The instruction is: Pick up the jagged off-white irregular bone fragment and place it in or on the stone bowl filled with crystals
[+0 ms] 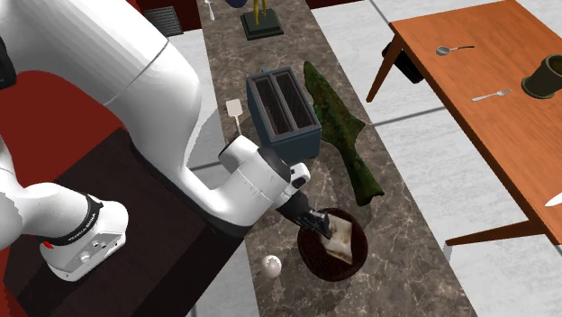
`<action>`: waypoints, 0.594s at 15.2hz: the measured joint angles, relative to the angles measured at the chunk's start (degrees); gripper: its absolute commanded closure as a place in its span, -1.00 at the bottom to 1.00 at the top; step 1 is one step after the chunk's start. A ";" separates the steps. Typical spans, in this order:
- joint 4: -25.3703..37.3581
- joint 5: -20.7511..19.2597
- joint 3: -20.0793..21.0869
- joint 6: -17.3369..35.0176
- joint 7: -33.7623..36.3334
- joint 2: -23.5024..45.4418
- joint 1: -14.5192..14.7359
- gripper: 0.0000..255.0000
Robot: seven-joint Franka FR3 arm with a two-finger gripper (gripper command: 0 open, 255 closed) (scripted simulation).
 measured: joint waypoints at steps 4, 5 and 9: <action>1.29 -2.03 1.69 -0.80 3.51 2.85 -1.19 1.00; 1.38 -2.20 1.82 -0.86 3.78 3.06 -1.29 1.00; 1.47 -2.39 1.94 -0.93 4.06 3.25 -1.40 1.00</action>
